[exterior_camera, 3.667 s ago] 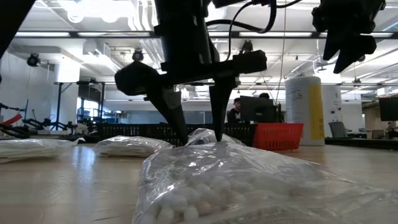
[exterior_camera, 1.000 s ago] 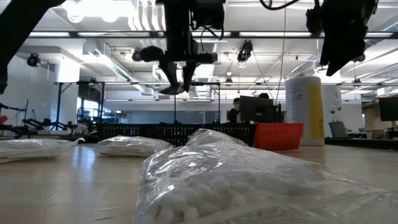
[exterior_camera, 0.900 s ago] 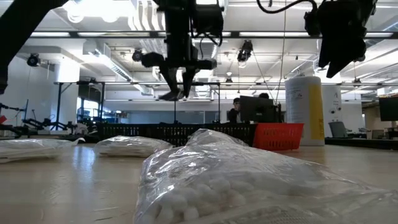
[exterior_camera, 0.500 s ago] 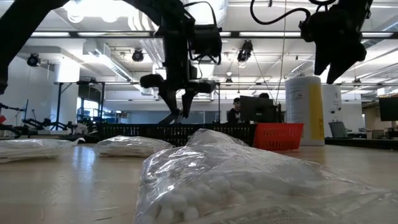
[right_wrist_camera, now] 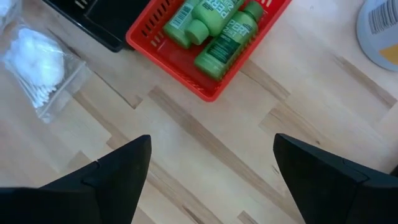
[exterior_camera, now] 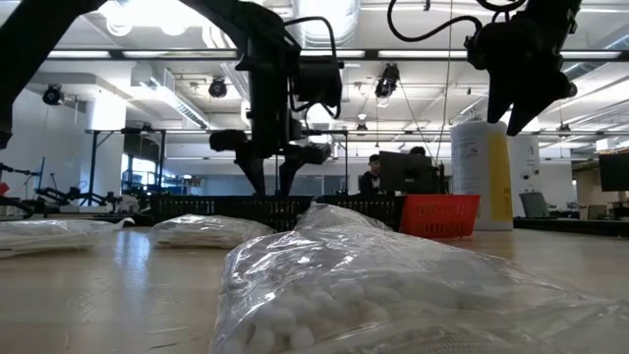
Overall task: Pick & Place Travel size toiletries
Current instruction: Put the blue shave cream into the middle black bin, then put the white cotton pack into the right black bin
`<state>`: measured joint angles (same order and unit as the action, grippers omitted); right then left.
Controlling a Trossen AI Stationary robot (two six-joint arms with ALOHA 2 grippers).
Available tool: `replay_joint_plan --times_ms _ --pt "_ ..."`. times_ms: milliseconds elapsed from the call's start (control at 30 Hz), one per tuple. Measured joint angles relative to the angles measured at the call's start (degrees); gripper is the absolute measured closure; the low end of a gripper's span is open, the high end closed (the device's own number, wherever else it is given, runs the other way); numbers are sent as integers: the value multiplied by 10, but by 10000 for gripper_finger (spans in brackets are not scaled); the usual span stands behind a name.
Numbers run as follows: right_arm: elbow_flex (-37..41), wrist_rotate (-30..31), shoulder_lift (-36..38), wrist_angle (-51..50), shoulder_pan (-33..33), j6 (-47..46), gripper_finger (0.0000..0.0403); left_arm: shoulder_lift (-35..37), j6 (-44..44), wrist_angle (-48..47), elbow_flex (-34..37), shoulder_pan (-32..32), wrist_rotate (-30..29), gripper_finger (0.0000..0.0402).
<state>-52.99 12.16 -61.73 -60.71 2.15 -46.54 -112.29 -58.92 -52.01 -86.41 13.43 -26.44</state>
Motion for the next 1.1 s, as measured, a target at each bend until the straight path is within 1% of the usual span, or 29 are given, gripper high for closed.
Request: replay_joint_plan --times_ms 200,333,433,533,600,667,767,833,900,1000,1100 --pt "0 0 -3 2 0 0 56 21 24 9 -8 -6 0 203" --pt "0 0 -3 1 0 2 44 59 106 51 -10 -34 2 201" --pt "0 0 -2 2 0 2 40 87 155 64 -10 -67 19 200" --pt "0 -1 -2 2 0 2 39 110 157 36 -5 -103 41 200" --pt "0 -2 -2 2 0 2 39 119 149 -8 -2 -130 48 200" --pt "0 -4 -2 2 0 3 39 126 111 -71 3 -161 50 200" --pt "0 -5 -2 2 0 8 39 129 16 -171 16 -207 72 200" --pt "0 -5 -2 2 0 12 39 129 -56 -211 27 -240 90 200" --pt "0 -5 -2 3 0 16 39 129 -130 -220 43 -276 100 200" --pt "0 -5 -2 11 0 20 39 129 -238 -207 68 -325 120 200" --pt "0 -5 -2 22 0 31 39 120 -321 -203 85 -356 158 200"
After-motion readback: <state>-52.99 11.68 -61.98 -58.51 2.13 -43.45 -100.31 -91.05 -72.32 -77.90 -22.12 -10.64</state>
